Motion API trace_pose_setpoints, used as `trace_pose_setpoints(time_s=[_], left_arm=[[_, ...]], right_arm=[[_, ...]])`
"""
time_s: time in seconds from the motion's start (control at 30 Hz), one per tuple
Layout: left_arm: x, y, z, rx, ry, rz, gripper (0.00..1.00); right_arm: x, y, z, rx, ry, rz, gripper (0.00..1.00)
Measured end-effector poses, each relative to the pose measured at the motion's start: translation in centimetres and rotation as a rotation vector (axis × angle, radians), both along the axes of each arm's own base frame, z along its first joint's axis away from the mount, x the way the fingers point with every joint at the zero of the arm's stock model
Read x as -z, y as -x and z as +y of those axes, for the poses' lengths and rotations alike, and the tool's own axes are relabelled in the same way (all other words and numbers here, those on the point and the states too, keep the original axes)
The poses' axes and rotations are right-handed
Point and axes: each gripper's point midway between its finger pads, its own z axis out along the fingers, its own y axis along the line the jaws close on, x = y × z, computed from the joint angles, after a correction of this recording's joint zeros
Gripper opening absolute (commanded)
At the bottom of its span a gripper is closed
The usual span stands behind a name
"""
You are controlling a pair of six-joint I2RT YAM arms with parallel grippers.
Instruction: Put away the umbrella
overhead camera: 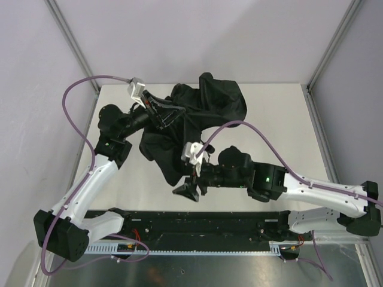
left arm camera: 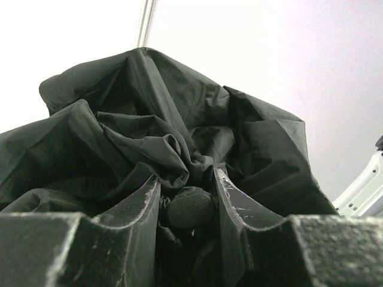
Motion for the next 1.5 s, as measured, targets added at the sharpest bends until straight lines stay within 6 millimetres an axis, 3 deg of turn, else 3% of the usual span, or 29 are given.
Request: trace_pose_setpoints(time_s=[0.1, 0.2, 0.3, 0.4, 0.53, 0.7, 0.83, 1.03, 1.33, 1.5], left_arm=[[0.2, 0.3, 0.0, 0.013, -0.023, -0.055, 0.00], [1.0, 0.7, -0.1, 0.026, -0.052, -0.104, 0.00], [2.0, 1.3, -0.2, 0.056, -0.083, -0.156, 0.00], [2.8, 2.1, -0.4, 0.097, -0.114, -0.204, 0.00], [3.2, 3.5, -0.6, 0.154, -0.141, -0.266, 0.00], [2.7, 5.0, -0.5, 0.200, -0.153, -0.342, 0.00], [2.4, 5.5, -0.5, 0.218, -0.156, -0.377, 0.00], [2.6, 6.0, -0.6, 0.248, -0.165, -0.396, 0.00], [2.6, 5.4, -0.7, 0.228, -0.165, -0.394, 0.00], [1.9, 5.2, -0.6, 0.206, -0.149, -0.415, 0.00]], right_arm=[[-0.4, 2.5, -0.8, -0.068, 0.002, 0.022, 0.77], [-2.4, 2.7, -4.7, -0.014, -0.022, 0.009, 0.84], [-5.1, 1.0, -10.5, 0.154, -0.086, -0.027, 0.90], [-6.1, -1.5, -15.7, 0.353, -0.118, -0.047, 0.93], [-4.7, -5.5, -19.4, 0.588, -0.046, -0.075, 0.93], [-0.8, -9.9, -20.3, 0.684, 0.120, -0.082, 0.94], [1.3, -10.4, -19.3, 0.578, 0.172, -0.047, 0.96], [-0.2, -10.8, -18.7, 0.540, 0.072, -0.006, 0.96], [-4.8, -11.7, -21.0, 0.573, -0.282, 0.304, 0.92], [-4.1, -12.3, -21.3, 0.545, -0.376, 0.502, 0.86]])
